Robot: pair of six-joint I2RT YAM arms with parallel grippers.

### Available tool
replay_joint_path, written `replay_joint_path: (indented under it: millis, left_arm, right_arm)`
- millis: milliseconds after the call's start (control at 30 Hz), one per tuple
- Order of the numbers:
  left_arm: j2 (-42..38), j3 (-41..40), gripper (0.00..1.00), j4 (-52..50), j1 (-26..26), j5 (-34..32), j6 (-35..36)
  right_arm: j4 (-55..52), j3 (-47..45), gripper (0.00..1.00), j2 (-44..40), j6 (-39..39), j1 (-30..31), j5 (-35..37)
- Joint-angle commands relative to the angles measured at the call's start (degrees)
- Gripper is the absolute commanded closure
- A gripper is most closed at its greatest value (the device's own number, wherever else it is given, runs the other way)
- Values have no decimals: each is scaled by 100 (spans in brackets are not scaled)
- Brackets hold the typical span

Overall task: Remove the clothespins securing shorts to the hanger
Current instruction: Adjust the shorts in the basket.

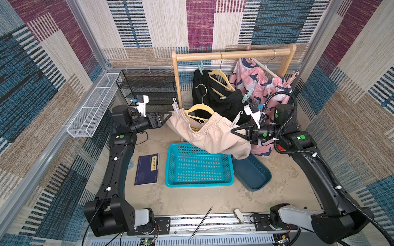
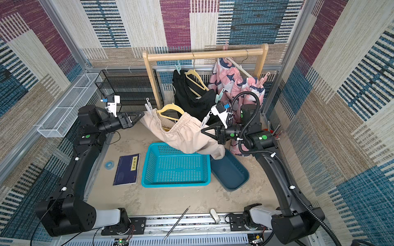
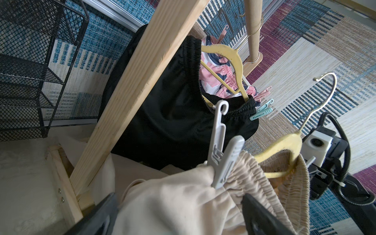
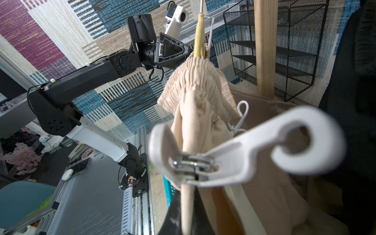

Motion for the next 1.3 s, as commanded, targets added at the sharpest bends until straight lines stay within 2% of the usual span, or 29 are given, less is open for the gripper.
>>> replay_joint_path:
  millis: [0,300,467,800,933,1067,1267]
  left_arm:
    - [6,26,2,15,70,220,34]
    - [88,-145,2,290,286,610,70]
    - [123,-378,6,1086,286,1131,-461]
    - [192,-543,33,2508,281,1524,-1567]
    - [194,-537,42,2554,277,1564,-1660]
    - [151,-599,45,2552,262,1584,-1657]
    - [99,-609,67,2497,229,1565,-1624]
  right_arm:
    - [353,42,100,39,-182,-32,-366]
    - [312,322,100,259,-299,-213,-788]
    - [261,468,100,433,-340,-281,-932]
    - [125,502,100,571,-400,-279,-964]
    - [116,470,100,607,-390,-278,-1004]
    - [135,442,100,624,-374,-275,-1070]
    - [100,385,100,607,-385,-277,-1019]
